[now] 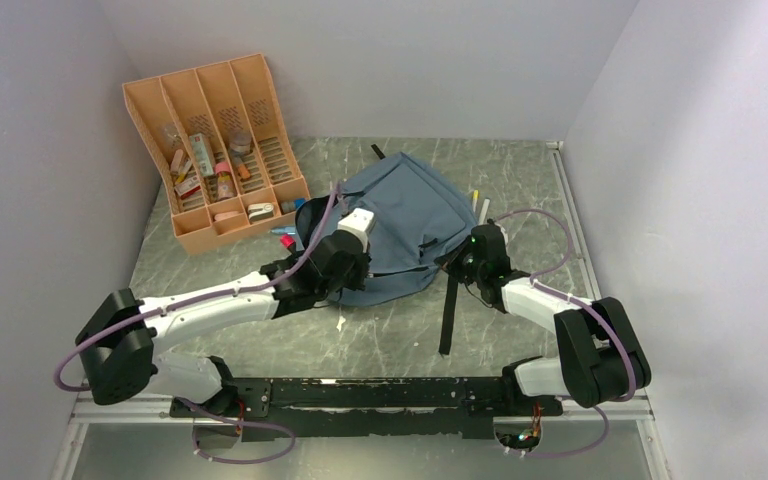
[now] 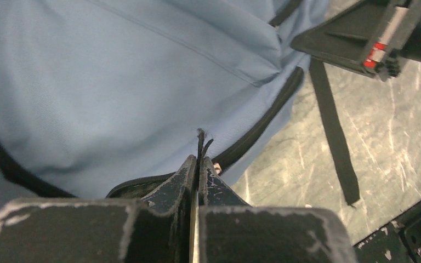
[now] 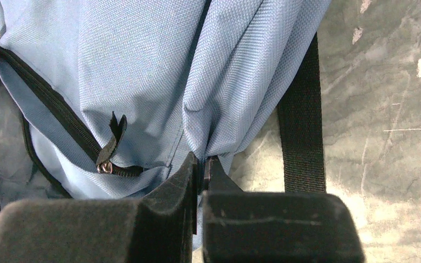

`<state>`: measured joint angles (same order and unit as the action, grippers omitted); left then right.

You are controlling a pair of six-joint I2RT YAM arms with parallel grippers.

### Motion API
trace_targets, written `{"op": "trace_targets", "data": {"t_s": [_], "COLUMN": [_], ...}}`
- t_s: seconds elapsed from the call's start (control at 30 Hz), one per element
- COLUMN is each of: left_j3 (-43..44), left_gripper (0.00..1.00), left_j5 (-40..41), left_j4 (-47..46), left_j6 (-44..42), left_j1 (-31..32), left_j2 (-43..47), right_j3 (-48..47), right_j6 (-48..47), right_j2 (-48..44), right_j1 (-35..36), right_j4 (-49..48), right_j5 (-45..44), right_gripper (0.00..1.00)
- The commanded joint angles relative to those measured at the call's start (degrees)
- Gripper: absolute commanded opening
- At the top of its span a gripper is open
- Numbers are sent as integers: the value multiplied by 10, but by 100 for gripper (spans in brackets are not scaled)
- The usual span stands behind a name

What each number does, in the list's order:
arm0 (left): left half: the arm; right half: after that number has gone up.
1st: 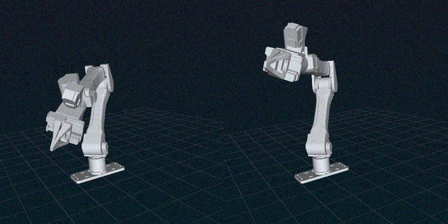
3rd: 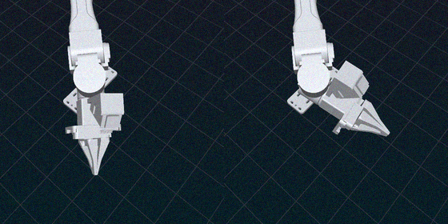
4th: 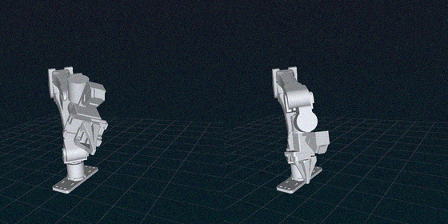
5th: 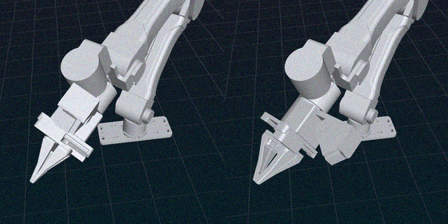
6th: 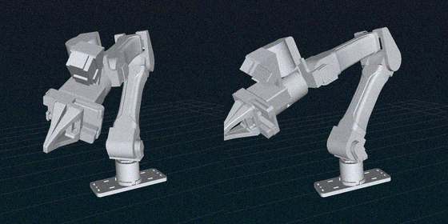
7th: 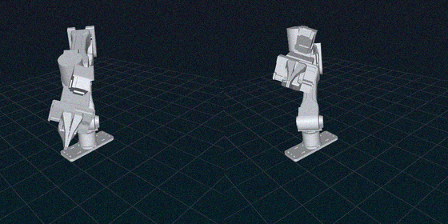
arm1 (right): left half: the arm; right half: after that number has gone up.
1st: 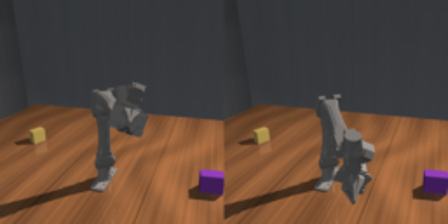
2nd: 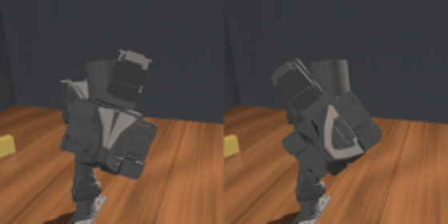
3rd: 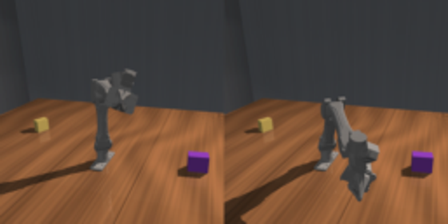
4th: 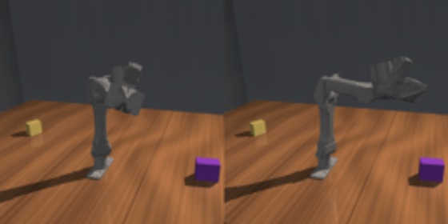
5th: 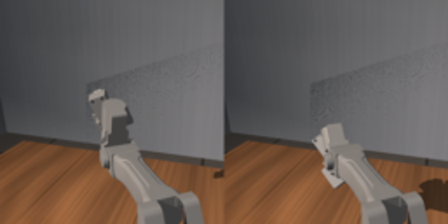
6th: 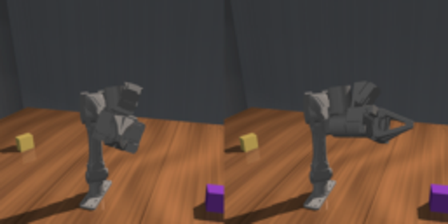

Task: Pack the student bag
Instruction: Zip the student bag at the center of the board.

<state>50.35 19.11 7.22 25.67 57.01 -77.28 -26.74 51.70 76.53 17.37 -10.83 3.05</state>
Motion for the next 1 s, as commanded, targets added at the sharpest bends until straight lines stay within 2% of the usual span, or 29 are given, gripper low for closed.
{"op": "trace_targets", "data": {"t_s": [0.0, 0.37, 0.57, 0.63, 0.77, 0.97], "left_j3": [-5, -14, 0, -6, -23, -32], "left_gripper": [5, 5, 5, 5, 5, 5], "left_j5": [47, 69, 115, 97, 29, -6], "left_j4": [49, 107, 156, 140, 85, 51], "left_j6": [28, 36, 49, 41, 10, 0], "left_j1": [-31, -124, -140, -140, -140, -140], "left_j2": [27, 75, 73, 81, 99, 107], "right_j3": [-19, -15, -18, -22, -44, -65], "right_j6": [-22, -24, -32, -40, -81, -149], "right_j2": [-3, -14, -19, -24, -42, -123], "right_j1": [-8, -8, -8, -8, -8, -8], "right_j4": [-8, -5, 0, 6, 36, 71], "right_j5": [-43, -44, -40, -35, -12, -1], "right_gripper": [0, 2, 6, 13, 35, 47]}}
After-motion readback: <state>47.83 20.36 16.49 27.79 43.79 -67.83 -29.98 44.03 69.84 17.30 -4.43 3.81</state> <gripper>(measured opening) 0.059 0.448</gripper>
